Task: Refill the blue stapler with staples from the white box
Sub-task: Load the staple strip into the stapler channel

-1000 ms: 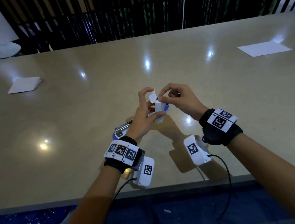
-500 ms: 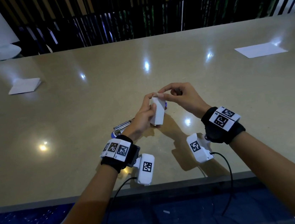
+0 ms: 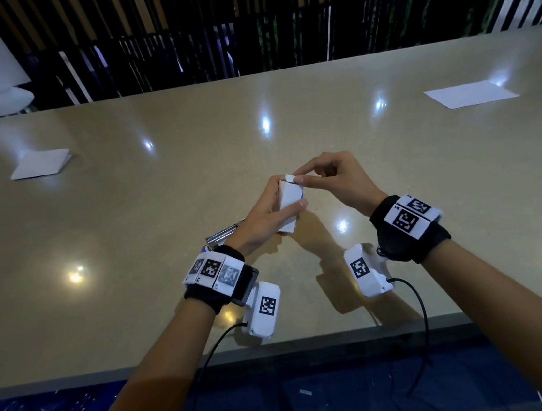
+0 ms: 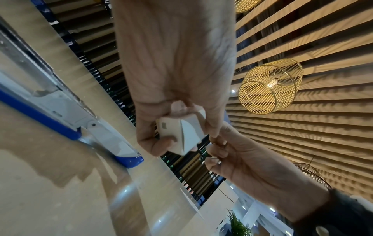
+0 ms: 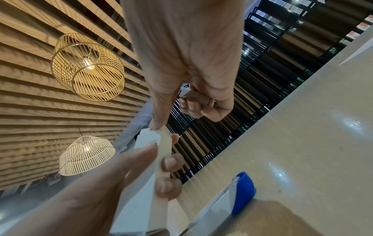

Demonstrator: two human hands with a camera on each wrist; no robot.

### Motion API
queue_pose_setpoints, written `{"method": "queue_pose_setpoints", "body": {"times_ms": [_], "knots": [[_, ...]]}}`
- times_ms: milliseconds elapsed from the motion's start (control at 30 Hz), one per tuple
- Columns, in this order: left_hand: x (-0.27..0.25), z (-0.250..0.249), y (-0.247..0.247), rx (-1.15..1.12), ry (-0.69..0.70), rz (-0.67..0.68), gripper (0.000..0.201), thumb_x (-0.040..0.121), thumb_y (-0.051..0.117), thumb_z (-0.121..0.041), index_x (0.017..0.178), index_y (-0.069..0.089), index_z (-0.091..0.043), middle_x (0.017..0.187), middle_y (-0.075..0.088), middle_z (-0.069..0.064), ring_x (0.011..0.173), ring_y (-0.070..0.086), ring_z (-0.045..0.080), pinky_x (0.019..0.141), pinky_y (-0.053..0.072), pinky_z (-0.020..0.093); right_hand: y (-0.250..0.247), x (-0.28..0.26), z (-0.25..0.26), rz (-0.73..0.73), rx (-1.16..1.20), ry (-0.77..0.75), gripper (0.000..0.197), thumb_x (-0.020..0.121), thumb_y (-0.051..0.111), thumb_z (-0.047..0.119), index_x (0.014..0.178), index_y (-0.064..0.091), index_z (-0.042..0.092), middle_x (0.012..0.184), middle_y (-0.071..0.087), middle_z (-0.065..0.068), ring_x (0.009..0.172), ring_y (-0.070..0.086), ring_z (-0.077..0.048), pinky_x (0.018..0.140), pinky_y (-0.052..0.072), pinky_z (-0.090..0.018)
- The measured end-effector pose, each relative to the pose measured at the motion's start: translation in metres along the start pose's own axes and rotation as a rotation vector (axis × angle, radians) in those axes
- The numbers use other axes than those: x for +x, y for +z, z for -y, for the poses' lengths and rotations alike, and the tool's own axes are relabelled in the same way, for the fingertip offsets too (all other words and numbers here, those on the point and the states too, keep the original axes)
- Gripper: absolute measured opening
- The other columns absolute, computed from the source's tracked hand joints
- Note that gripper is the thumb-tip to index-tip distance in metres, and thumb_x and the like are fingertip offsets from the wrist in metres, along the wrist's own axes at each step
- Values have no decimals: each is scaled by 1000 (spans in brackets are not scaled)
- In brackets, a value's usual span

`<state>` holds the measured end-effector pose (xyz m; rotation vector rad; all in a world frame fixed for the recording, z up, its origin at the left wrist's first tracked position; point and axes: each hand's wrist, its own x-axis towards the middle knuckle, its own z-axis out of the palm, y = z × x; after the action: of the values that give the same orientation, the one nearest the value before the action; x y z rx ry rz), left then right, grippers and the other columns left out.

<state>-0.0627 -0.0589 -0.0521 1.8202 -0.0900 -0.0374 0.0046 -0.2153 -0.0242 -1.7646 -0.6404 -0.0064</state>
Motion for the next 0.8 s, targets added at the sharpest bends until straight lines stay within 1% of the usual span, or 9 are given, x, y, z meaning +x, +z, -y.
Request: {"method": "queue_pose_setpoints", "body": {"times_ms": [100,233,433,500,600,667,733,767,800], "knots": [[1,-4,-2,-15,-16,-7,42,97,49,-27,135,33,-16,108,51,10,84,55,16,53,48,20,0,1,1,-3,-10,-1,20,78,74,13,96,76,5,60,37,7,58,31,-9,61,30,-25],[2,-5,-4,-14,-35,-1,40,97,47,-31,133,32,-21,105,54,3,82,57,15,54,48,24,0,3,2,20,-34,-21,20,78,74,13,95,76,4,62,36,6,57,31,-8,61,31,-22],[1,-5,-6,-43,16,7,36,99,43,-28,128,23,-36,105,53,8,77,57,17,60,50,32,-1,3,3,61,-78,-41,17,80,71,13,96,75,6,62,37,5,57,32,-8,59,31,-19],[1,-4,-6,-35,18,1,34,99,42,-28,125,20,-37,97,55,6,72,57,15,56,50,30,-2,4,3,92,-104,-50,17,82,69,12,98,75,6,63,38,4,58,34,-9,62,34,-23],[1,-2,-6,-80,31,-17,27,100,41,-27,118,22,-31,86,56,5,65,57,13,51,48,24,-1,5,0,139,-112,-59,17,84,67,10,99,75,7,67,41,1,62,36,-15,68,38,-35],[3,0,-6,-99,31,-34,22,100,40,-26,114,23,-26,83,56,4,62,56,12,50,47,22,-1,3,0,178,-119,-69,16,86,64,10,98,74,8,72,47,-11,65,39,-20,69,39,-36],[4,0,-5,-69,4,-46,21,100,40,-30,112,23,-26,86,56,3,66,57,14,47,47,20,0,1,0,233,-126,-66,15,90,59,13,96,71,6,79,58,-22,67,46,-29,70,42,-38],[4,1,-5,-53,-13,-55,21,100,39,-32,112,23,-26,87,56,4,68,57,15,45,46,18,1,0,0,259,-131,-56,17,93,55,16,96,68,5,80,61,-22,68,50,-30,69,44,-36],[5,1,-6,-45,-24,-61,21,99,39,-34,112,23,-26,89,56,5,69,56,15,42,45,17,1,-1,1,267,-148,-39,20,95,52,19,99,65,5,74,60,-18,65,49,-26,67,43,-32]]}}
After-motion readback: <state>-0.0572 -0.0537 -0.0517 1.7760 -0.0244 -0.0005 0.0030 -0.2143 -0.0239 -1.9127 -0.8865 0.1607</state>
